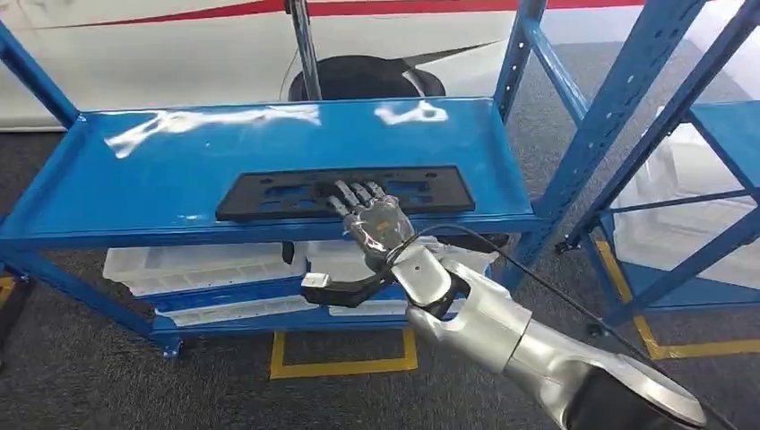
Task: Take the parts from the cabinet and place them on the table.
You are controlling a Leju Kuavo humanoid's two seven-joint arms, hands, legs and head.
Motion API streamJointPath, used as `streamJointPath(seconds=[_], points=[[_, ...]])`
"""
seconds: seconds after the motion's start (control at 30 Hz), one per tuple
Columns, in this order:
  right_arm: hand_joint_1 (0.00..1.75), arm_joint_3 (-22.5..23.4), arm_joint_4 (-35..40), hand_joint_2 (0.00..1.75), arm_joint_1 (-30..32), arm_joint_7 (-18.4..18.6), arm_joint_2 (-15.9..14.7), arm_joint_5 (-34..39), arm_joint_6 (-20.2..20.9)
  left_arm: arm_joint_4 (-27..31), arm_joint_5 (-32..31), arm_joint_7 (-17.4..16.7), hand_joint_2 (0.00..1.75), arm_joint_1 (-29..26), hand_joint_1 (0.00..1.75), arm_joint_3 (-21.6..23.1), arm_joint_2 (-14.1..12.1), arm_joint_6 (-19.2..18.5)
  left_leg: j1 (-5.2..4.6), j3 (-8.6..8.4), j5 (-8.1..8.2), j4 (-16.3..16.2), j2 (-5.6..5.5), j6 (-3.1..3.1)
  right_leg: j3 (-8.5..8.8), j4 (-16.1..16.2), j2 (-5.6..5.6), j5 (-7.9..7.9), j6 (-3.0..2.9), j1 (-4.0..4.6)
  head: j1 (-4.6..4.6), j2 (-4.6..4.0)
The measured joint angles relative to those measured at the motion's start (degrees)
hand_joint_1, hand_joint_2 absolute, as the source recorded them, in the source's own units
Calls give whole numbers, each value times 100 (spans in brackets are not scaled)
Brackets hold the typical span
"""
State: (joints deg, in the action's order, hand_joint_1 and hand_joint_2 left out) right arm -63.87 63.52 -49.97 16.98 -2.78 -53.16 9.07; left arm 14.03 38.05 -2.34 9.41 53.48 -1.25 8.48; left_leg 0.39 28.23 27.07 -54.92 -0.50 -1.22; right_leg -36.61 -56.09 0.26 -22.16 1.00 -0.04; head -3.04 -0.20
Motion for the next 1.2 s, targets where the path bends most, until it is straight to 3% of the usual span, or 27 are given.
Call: streamJointPath(seconds=[0.07, 0.1, 0.2, 0.23, 0.27, 0.3, 0.37, 0.4, 0.43, 0.47, 0.53, 0.6, 0.63, 0.7, 0.73, 0.77, 0.83, 0.87, 0.9, 0.93, 1.07, 1.1, 1.13, 1.2], points=[[0, -31, 37, 175, -9, -35, 63, 37, 68, -2, -2, 0, 0, 12, 0, 0, -2, -2, 16, 33, 91, -130, 10, 49, 105, 26, 6, -16, -60, -40, -2, 0], [0, -37, 44, 175, -24, -64, 79, 55, 114, -2, -2, 2, 0, 30, 0, 0, 0, -4, 18, 196, 159, -452, 10, 71, 130, 26, 4, -44, -101, -40, -24, 0], [0, -137, 44, 175, 7, -283, 199, 287, 379, -2, -13, 4, 0, 27, 0, 0, 0, -7, 28, 1029, 610, -1739, 9, 107, 203, 25, 10, -138, -133, 13, -29, 0], [0, -177, 44, 175, 40, -376, 221, 383, 461, -2, -17, 4, 0, 11, 0, 0, 0, -9, 21, 1203, 606, -1882, 10, 96, 249, 25, 24, -176, -141, 36, -28, 0], [0, -212, 44, 175, 60, -457, 236, 466, 527, -4, -22, 4, 0, 6, 0, 0, 0, -9, 2, 1242, 448, -1763, 10, 75, 299, 25, 28, -215, -141, 52, -28, 0], [0, -255, 42, 175, 73, -525, 247, 534, 577, -4, -26, 4, 0, 11, 0, 0, 0, -9, -19, 1176, 152, -1407, 9, 46, 362, 25, 32, -257, -140, 69, -28, 0], [0, -306, 42, 175, 65, -603, 295, 670, 653, -4, -35, 4, 0, 28, 0, 0, 0, -9, -68, 873, -565, -419, 9, -44, 491, 29, 31, -342, -134, 79, -28, 0], [0, -365, 42, 175, 45, -636, 308, 762, 679, -9, -33, 4, 0, 29, 0, 0, 0, -9, -106, 804, -598, -174, 5, -122, 526, 43, 29, -368, -126, 79, -26, 0], [0, -422, 44, 175, 18, -643, 334, 824, 708, -9, -37, 4, 0, 43, 0, 0, 0, -11, -138, 773, -492, 2, 15, -138, 494, 41, 39, -381, -105, 85, -28, 0], [0, -466, 46, 175, 26, -647, 343, 868, 710, -9, -35, 4, 0, 39, 0, 0, 0, -11, -148, 734, -582, -42, 8, -164, 486, 46, 46, -394, -80, 84, -28, 0], [0, -531, 55, 175, 31, -645, 378, 892, 708, -11, -35, 4, 0, 17, 0, 0, 0, -11, -131, 713, -559, -15, 5, -205, 510, 55, 52, -439, -27, 83, -28, 0], [0, -553, 85, 175, 12, -625, 382, 900, 695, -11, -33, 7, 0, 22, 0, 0, -4, -11, -80, 625, -543, 25, 8, -257, 410, -240, 39, -606, 58, 79, -20, 0], [0, -560, 90, 175, 4, -610, 385, 914, 690, -13, -28, 13, 0, 30, 0, -2, -4, 0, -79, 595, -518, 26, 7, -292, 194, -661, 37, -778, 82, 59, -20, 0], [0, -605, 90, 175, 10, -584, 382, 940, 677, -13, -15, 31, 0, 31, 0, -2, -4, -4, -77, 530, -450, 25, 8, -308, -426, -1687, 35, -1081, 130, 24, -20, 0], [0, -629, 90, 175, 10, -581, 382, 944, 675, -13, -13, 39, 0, 21, 0, -2, -4, -4, -73, 496, -420, 25, 6, -303, -614, -1900, 34, -1061, 138, 11, -18, 0], [0, -647, 90, 175, 10, -577, 380, 946, 673, -13, -13, 44, 0, 9, 0, -2, -4, -7, -67, 452, -385, 25, 4, -293, -658, -1837, 33, -929, 144, 3, -20, 0], [0, -662, 94, 175, 6, -575, 385, 949, 666, -13, -7, 55, 0, 3, 0, -2, -4, -7, -53, 347, -315, 25, -4, -262, -426, -1168, 24, -447, 135, -5, -18, 0], [0, -664, 94, 175, 3, -575, 385, 949, 666, -13, -4, 57, 0, 5, 0, -2, -4, -7, -52, 322, -298, 25, -5, -256, -341, -967, 20, -327, 130, -5, -18, 0], [0, -680, 96, 175, -10, -575, 387, 949, 666, -13, -2, 61, 0, 10, 0, -2, -4, -7, -46, 254, -248, 26, -8, -233, -95, -405, 5, -26, 124, -5, -18, 0], [0, -693, 96, 175, -21, -575, 385, 949, 664, -13, -7, 61, 0, 13, 0, -2, -4, -7, -68, 234, -199, 23, -9, -197, 48, -58, -10, 54, 107, -2, -15, 0], [0, -719, 142, 175, -51, -498, 393, 1027, 612, -13, -17, 66, 0, 25, 0, -2, -4, -7, -78, 188, -102, 48, 1, -80, 118, 41, 21, -64, -27, 36, -18, 0], [0, -719, 155, 175, -66, -476, 398, 1056, 592, -13, -17, 68, 0, 25, 0, -2, -15, -7, -69, 196, -57, 22, 2, -56, 149, 72, 21, -54, -49, -15, -18, 2], [0, -719, 173, 175, -84, -455, 398, 1064, 568, -13, -17, 72, 0, 25, 0, -2, -13, -7, -62, 266, 42, -164, 10, -18, 178, 73, 18, -80, -83, -16, -31, 0], [0, -719, 201, 175, -125, -413, 398, 1126, 524, -13, -9, 76, 0, 23, 0, 0, -11, -7, -17, 731, 408, -1054, 9, 51, 210, 72, 22, -121, -135, -15, -39, 0]])
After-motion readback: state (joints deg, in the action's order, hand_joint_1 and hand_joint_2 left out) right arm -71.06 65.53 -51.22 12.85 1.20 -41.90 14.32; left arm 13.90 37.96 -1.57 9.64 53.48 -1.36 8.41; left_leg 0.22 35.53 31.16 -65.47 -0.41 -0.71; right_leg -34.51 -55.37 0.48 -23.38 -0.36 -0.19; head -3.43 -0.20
